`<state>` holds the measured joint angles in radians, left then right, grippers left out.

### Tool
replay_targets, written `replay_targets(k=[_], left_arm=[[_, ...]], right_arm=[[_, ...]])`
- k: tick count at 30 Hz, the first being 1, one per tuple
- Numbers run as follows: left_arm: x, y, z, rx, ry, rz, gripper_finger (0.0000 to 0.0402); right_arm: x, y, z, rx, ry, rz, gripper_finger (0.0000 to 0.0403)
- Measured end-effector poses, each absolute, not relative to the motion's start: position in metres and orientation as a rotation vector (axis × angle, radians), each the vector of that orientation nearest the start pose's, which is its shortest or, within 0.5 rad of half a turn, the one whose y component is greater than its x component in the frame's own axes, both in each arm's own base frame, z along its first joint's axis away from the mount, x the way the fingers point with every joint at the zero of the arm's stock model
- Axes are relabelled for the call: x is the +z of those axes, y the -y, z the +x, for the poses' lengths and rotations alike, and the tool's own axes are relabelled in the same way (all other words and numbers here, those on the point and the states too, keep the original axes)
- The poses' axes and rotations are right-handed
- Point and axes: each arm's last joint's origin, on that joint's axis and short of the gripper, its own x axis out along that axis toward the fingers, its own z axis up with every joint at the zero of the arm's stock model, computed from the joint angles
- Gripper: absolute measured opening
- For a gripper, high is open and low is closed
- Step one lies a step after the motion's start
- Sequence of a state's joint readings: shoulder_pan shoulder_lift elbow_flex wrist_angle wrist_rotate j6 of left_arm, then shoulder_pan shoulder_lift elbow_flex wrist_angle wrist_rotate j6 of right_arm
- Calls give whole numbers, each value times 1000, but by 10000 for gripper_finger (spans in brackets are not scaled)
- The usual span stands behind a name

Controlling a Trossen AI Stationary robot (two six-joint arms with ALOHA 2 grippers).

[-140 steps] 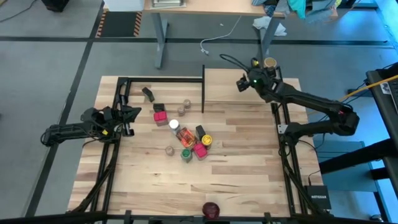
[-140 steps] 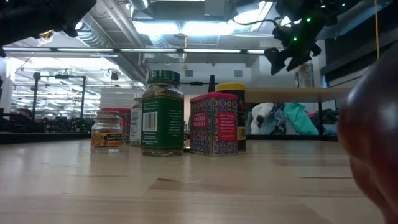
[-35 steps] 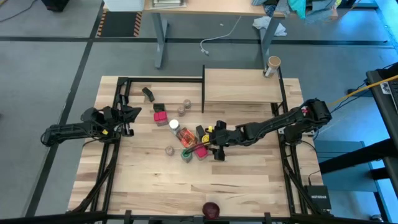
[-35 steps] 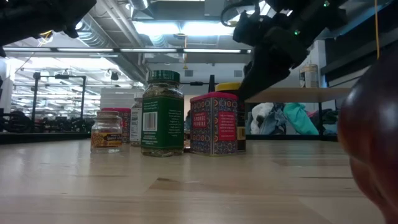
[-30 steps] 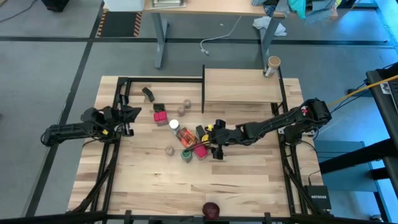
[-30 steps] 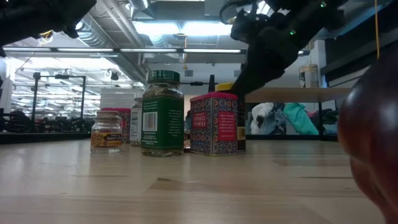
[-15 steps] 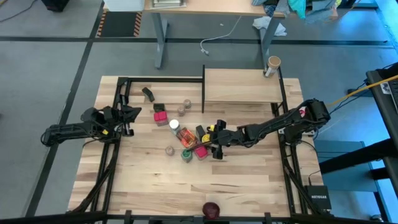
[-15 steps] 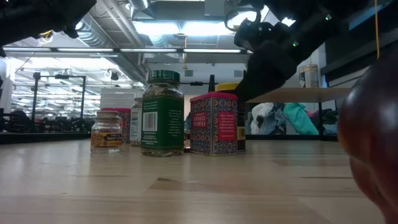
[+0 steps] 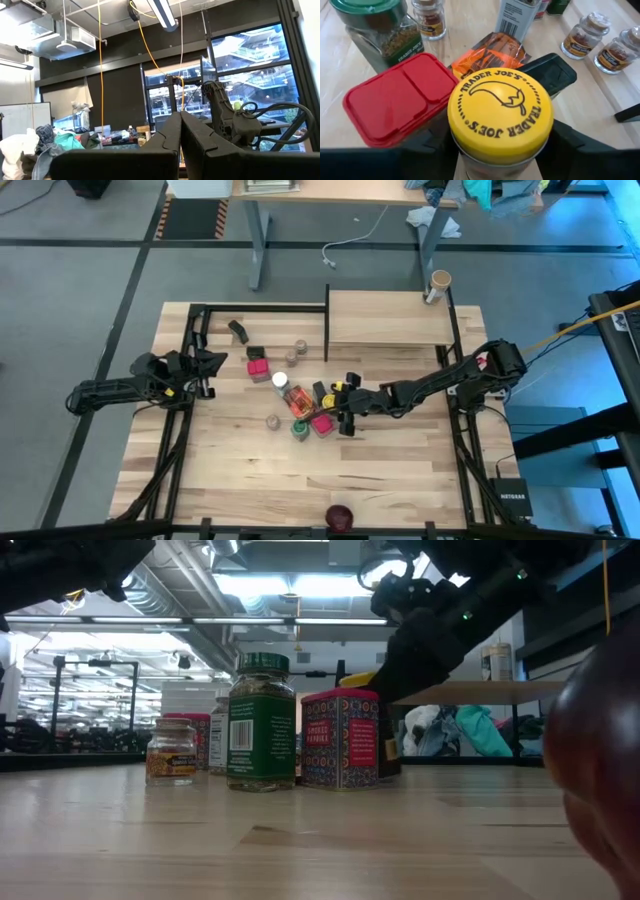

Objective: Shelf spices
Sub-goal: Put the yellow seasoning bottle on the shelf

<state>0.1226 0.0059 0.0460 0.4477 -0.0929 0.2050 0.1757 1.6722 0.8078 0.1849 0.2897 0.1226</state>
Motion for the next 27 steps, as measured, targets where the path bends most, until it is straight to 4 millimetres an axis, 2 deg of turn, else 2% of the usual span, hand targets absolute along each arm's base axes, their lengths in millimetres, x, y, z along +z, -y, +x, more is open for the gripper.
replay_targets(k=[5, 15, 22, 27], left_arm=[[220, -13, 83, 261, 464, 207, 0], [220, -13, 83, 256, 462, 193, 0], [220, -13, 83, 257, 462, 193, 0], [220, -13, 83, 257, 461, 193, 0]], right_arm=[[169, -48, 319, -168, -674, -61, 211], [225, -39, 290, -289, -586, -98, 204], [274, -27, 250, -469, -462, -113, 202], [304, -16, 216, -689, -354, -127, 204]])
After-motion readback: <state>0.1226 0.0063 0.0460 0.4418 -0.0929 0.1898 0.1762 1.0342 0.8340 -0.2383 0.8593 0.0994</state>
